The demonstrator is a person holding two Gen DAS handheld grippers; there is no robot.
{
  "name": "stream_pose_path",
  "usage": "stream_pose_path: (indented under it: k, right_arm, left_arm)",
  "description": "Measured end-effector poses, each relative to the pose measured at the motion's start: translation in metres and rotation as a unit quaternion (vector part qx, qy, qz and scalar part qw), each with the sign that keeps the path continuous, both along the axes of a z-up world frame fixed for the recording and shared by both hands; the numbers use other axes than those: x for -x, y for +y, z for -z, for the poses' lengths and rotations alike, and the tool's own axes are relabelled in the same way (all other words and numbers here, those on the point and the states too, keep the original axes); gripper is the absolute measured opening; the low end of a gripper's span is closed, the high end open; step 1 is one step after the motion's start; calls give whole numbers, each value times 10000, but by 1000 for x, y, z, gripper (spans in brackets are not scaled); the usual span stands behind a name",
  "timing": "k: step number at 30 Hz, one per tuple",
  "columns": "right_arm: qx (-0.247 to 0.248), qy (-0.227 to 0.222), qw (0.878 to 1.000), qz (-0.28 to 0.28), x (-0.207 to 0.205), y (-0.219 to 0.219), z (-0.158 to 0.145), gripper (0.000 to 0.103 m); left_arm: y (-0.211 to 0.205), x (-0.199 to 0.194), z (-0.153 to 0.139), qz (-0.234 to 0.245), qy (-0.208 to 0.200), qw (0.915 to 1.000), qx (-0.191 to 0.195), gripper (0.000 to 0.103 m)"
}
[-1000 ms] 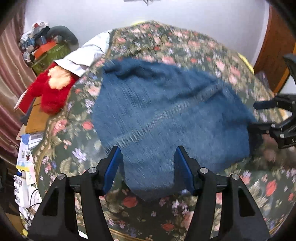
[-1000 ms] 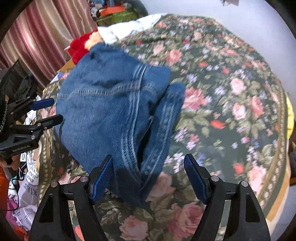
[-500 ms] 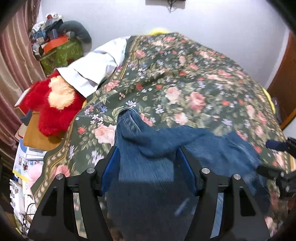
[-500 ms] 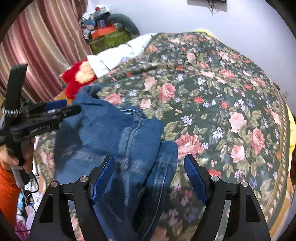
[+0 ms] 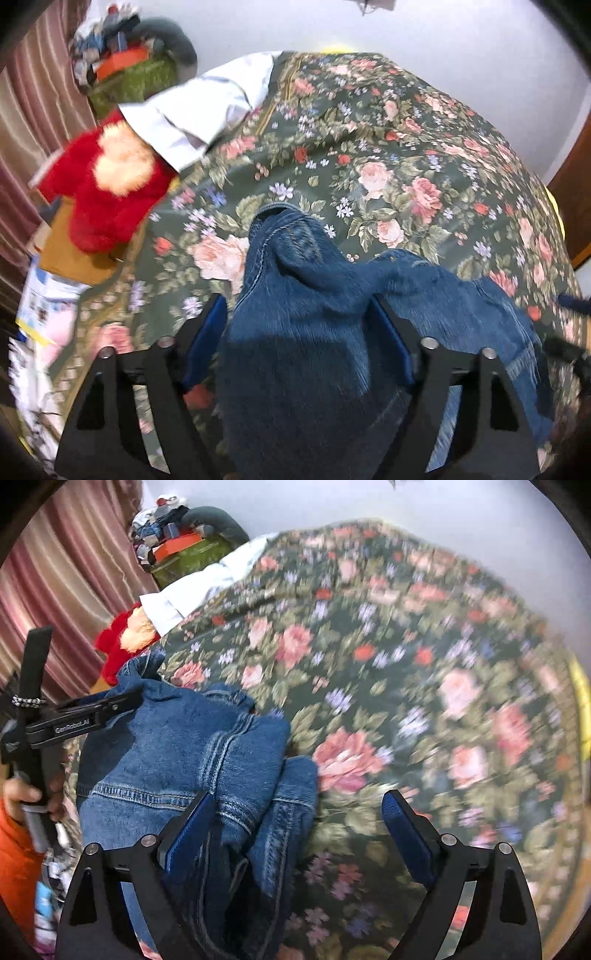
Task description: Fold large clothes
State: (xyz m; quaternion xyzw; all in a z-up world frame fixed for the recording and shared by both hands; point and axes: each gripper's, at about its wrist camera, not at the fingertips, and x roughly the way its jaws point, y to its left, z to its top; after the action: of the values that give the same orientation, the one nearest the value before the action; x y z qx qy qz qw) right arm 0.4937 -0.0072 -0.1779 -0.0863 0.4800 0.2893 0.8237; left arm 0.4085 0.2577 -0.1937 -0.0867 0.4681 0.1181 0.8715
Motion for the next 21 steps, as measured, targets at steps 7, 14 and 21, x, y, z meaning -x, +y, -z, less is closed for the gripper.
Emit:
stream_pose_path:
  k: [7, 14, 21]
  right_arm:
    - [-712, -804, 9942, 17, 52, -25, -91, 91]
    - [-1410, -1931, 9710, -37, 131, -46, -177, 91]
    - [-1991, -2668, 9429, -68, 214, -69, -222, 91]
  left_arm:
    - [-29, 65, -83, 294, -925, 9952, -84, 77]
    - [-67, 155, -173, 413, -2188, 9749, -27, 77]
    - [-107, 234, -215, 393, -3092, 9502, -38, 77]
